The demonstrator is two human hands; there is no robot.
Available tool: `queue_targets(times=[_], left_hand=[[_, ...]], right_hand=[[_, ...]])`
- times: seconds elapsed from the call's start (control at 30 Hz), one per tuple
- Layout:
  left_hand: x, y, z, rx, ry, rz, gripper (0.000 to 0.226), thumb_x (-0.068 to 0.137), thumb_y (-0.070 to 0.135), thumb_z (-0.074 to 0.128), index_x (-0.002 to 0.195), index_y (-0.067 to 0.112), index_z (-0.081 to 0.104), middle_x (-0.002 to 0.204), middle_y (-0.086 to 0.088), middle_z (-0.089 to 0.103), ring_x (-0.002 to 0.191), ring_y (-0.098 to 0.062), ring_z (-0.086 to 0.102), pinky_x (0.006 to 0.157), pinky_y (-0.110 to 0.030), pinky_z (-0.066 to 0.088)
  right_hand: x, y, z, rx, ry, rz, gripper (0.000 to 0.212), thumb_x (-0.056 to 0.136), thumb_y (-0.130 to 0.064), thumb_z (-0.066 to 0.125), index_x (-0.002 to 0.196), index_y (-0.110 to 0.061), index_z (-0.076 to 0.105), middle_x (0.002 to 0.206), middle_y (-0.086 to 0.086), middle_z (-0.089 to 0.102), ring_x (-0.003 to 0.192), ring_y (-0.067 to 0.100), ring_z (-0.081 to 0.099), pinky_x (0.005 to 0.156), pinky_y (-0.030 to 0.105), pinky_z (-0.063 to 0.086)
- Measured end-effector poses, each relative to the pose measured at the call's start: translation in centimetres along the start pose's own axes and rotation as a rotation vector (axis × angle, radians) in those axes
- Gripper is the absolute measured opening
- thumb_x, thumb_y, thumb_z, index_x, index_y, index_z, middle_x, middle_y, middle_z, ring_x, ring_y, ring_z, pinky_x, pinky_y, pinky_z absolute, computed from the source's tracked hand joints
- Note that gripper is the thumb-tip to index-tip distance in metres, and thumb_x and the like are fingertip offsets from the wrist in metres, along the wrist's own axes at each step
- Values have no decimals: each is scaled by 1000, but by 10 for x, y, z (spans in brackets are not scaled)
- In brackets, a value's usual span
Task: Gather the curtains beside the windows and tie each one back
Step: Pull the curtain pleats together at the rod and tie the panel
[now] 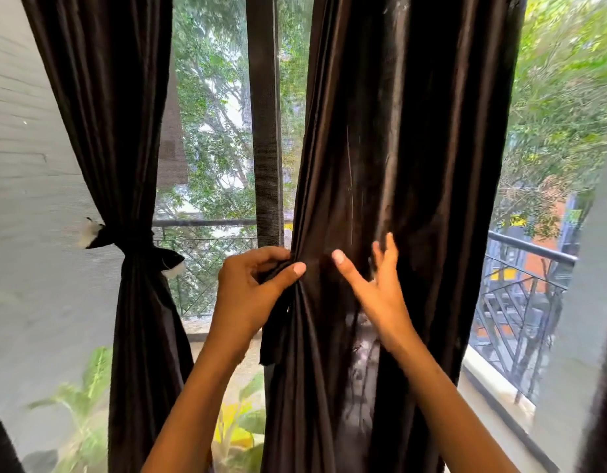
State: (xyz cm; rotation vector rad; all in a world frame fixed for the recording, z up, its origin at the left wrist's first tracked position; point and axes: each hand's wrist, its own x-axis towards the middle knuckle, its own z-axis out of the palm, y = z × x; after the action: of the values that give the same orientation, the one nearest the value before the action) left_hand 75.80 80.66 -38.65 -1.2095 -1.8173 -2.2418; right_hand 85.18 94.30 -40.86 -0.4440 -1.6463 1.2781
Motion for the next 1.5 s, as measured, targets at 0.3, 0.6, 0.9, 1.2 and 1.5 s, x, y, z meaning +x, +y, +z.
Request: queue_targets(times=[0.3, 0.6, 0.9, 1.2, 1.5], left_hand=[[-11, -4, 13, 363, 218, 303, 12, 74, 12, 78, 76, 20, 69, 75, 8, 64, 71, -6, 64, 70, -22, 51], [-28, 0, 25, 433, 238, 440, 9, 79, 14, 72, 87, 14, 75, 77, 8, 65, 70, -4, 61, 66, -15, 46], [-31, 5, 33, 429, 150, 461, 8, 85, 19, 69, 85, 14, 75, 75, 5, 65, 69, -3, 59, 63, -4, 38], [-16, 2, 34, 414, 200, 371, 5, 79, 13, 75, 84, 12, 75, 76, 7, 67, 70, -12, 65, 68, -24, 51], [-9, 1, 39, 332, 145, 305, 7, 77, 10, 76, 83, 10, 77, 67, 23, 56, 70, 14, 55, 66, 2, 39]], right_hand=[[-29, 3, 4, -231, 411, -538, 32, 74, 0, 77, 101, -14, 69, 91, -2, 63, 80, 1, 61, 71, 14, 49], [-59, 8, 18, -428, 148, -693, 55, 76, 6, 58, 127, -15, 61, 102, 0, 55, 90, 9, 57, 76, 11, 44], [-56, 10, 12, -324, 20, -645, 43, 78, 2, 56, 117, -9, 67, 105, 0, 56, 87, 9, 62, 69, 25, 52], [-24, 3, -19, -534, 398, -605, 69, 83, -48, 63, 143, -24, 41, 159, 11, 8, 148, 24, 1, 118, 42, 10], [-9, 7, -20, -291, 135, -350, 76, 81, -37, 73, 145, -20, 36, 133, 1, 58, 119, 7, 55, 100, 30, 46]])
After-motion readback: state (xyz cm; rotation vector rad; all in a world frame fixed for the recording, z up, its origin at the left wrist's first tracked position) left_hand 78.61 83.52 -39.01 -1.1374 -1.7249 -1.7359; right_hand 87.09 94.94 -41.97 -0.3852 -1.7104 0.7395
